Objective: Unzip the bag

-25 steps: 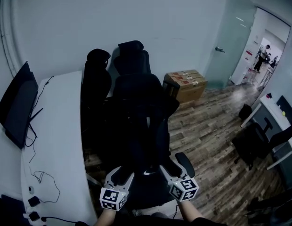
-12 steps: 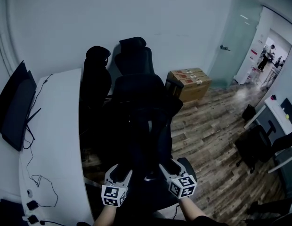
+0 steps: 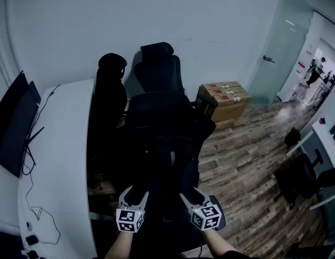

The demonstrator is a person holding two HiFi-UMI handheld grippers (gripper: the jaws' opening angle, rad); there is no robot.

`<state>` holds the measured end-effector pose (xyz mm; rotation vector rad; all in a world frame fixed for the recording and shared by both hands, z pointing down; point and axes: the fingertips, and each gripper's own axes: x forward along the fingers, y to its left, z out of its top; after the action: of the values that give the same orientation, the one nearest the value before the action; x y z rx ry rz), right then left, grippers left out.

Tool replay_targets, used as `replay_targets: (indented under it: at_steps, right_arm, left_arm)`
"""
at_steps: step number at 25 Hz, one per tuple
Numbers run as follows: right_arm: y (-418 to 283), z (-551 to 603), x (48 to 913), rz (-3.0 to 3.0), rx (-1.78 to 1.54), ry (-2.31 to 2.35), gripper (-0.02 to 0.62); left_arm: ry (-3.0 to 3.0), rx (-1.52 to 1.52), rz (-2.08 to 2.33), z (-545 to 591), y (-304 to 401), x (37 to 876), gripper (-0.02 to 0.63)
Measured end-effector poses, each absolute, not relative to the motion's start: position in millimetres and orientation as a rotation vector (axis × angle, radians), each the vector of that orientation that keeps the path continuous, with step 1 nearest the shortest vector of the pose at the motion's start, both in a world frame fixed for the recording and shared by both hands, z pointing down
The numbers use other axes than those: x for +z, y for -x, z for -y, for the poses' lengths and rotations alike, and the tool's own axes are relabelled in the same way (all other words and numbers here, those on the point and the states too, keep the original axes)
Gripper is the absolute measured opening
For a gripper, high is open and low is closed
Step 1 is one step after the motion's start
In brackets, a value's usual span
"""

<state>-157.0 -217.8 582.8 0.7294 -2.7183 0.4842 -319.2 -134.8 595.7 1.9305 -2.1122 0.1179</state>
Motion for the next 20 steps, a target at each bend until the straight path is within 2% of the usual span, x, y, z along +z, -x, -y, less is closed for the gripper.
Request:
replay_targets:
  at_steps: [16, 20]
  right_arm:
    - [194, 348, 621, 2.732, 0.555, -0.742, 0.212]
    - [194, 355, 624, 2.736, 0.577, -0.734, 0.212]
  left_arm:
    - [-1.837, 0.159, 2.134, 304, 387, 650, 0.259]
    - [-1.769, 0.123, 2.102, 333, 403, 675, 0.291]
